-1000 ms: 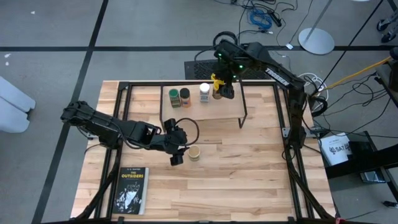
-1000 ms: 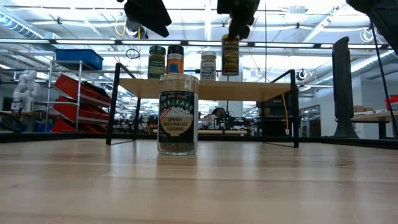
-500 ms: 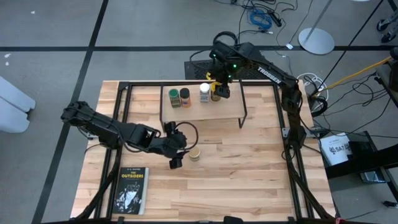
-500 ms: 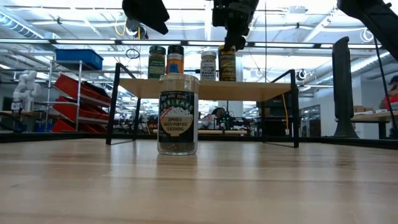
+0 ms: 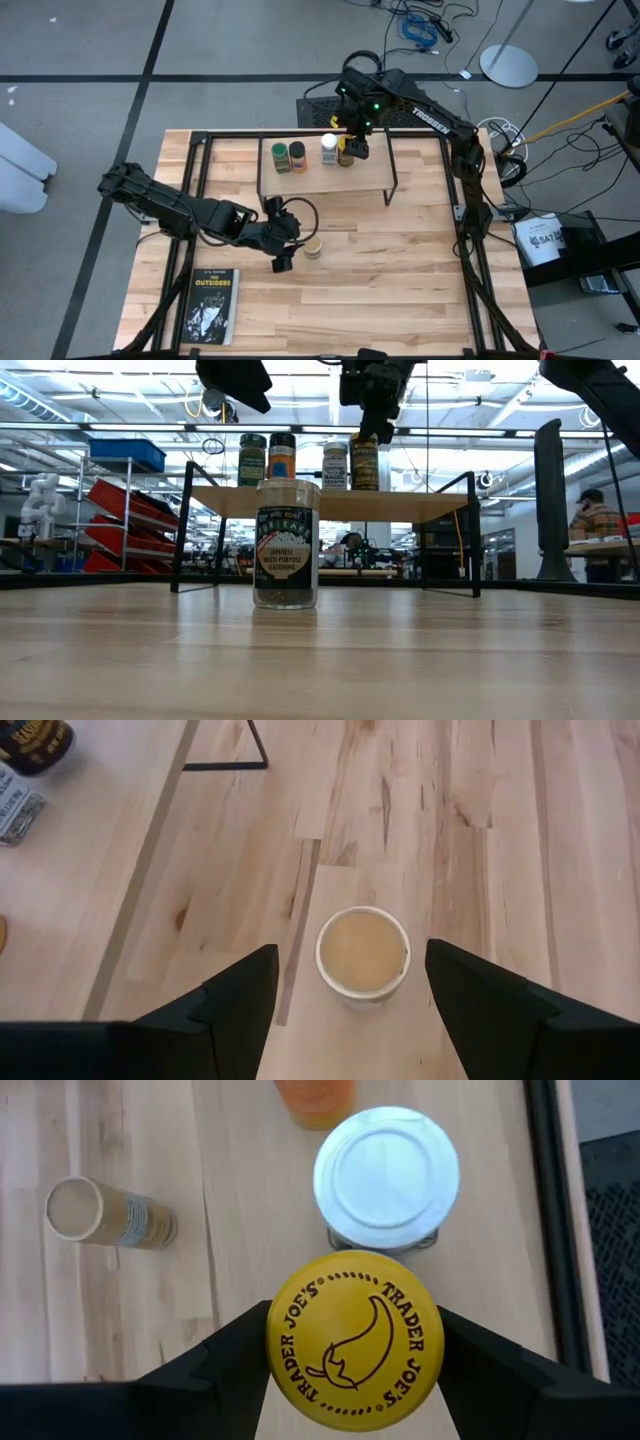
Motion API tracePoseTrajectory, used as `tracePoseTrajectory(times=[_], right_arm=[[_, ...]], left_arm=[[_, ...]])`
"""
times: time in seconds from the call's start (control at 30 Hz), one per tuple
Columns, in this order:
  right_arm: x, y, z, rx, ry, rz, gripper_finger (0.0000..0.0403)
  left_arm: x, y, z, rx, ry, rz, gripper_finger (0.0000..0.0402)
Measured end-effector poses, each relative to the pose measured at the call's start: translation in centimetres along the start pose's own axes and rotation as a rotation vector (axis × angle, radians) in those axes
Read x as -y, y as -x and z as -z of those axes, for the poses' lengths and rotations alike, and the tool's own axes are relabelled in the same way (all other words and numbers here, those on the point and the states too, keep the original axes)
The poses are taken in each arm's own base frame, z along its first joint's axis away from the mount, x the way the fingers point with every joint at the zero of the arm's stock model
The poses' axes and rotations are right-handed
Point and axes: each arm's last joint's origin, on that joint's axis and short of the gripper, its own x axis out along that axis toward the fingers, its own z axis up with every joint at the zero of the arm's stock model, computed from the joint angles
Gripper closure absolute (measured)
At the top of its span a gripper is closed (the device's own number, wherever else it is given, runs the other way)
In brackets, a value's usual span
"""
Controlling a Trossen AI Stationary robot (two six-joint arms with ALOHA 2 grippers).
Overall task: Shelf spices
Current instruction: Put the yellow black seasoning bottle on the shelf, then put the brown seasoning bottle on the shelf
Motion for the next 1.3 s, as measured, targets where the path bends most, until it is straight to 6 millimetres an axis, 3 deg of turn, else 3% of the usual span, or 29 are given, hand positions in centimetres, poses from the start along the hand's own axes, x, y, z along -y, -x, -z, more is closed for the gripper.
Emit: tracePoseTrajectory(times=[0.43, 0.9, 1.07, 1.3], right_arm=[[0.2, -0.9, -0.1, -0.031, -0.01, -0.011, 0.0162], [0.2, -0.6, -0.2, -0.004, 0.003, -0.001, 0.0094], [-0.9, 2.2, -0.2, 0.086, 0.024, 0.061, 0.0083], [-4.2, 8.5, 1.6, 0.243, 0.036, 0.157, 0.0074]], left_arm=[[0.0, 0.0, -0.1, 0.011, 0.004, 0.003, 0.0139], [0.0, 0.0, -0.1, 0.011, 0.004, 0.003, 0.0139], [0.0, 0.0, -0.2, 0.015, 0.004, 0.005, 0.0139], [0.5, -0.9, -0.5, 0.046, 0.017, 0.0, 0.0139]])
